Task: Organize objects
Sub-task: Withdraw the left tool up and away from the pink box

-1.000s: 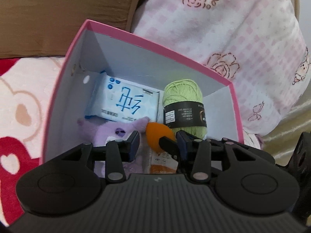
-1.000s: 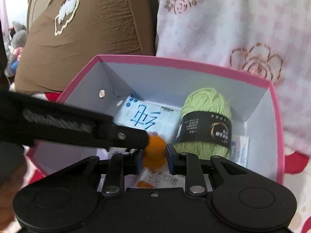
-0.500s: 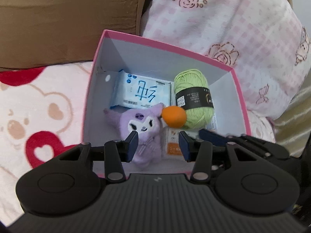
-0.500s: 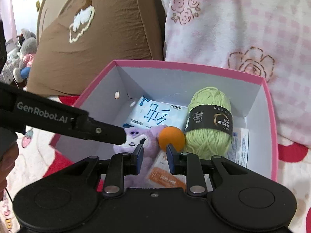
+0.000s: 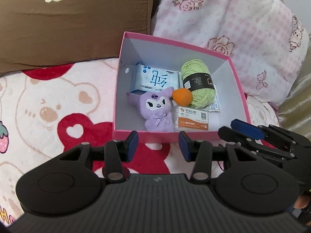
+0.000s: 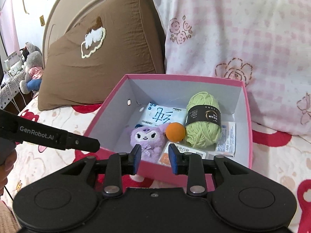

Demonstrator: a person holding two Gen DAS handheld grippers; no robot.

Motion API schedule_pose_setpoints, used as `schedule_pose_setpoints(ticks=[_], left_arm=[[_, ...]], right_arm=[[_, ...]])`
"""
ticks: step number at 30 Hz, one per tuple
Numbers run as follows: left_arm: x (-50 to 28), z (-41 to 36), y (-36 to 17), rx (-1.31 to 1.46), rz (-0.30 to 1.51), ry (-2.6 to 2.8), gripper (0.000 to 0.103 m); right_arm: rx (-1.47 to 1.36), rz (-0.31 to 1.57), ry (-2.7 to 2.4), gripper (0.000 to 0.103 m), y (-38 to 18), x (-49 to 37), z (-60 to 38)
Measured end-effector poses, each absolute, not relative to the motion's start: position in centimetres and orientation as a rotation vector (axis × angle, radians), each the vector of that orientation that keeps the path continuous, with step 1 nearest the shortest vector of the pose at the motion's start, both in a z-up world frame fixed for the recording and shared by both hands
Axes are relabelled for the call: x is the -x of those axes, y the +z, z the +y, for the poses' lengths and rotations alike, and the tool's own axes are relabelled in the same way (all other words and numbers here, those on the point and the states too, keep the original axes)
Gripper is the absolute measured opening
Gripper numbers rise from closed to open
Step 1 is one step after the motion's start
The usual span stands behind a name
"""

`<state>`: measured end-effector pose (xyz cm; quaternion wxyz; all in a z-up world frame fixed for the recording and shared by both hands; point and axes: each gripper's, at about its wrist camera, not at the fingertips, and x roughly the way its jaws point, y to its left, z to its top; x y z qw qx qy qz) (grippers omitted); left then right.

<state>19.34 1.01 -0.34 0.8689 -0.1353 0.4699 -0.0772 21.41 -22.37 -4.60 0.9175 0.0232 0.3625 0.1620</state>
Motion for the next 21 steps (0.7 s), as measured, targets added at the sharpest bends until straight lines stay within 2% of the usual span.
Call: schedule_pose_setpoints(ticks=[7, 14, 21], left_arm=[[-16.5, 0.9, 0.9, 0.267, 0.977, -0.164, 0.046], [-13.3, 0.8, 1.2, 0.267, 0.976, -0.150, 0.048], [-10.6, -0.1, 2.7, 0.217, 0.953, -0.158, 0.053]], right_arm=[[-0.040, 0.737, 0.284, 0.042, -2.7, -18.1, -22.3], [-0.061, 0.726, 0.250, 0.054, -1.5, -14.8, -22.4], [-0.056, 0.733, 0.228, 0.061, -0.8, -12.2, -22.4]])
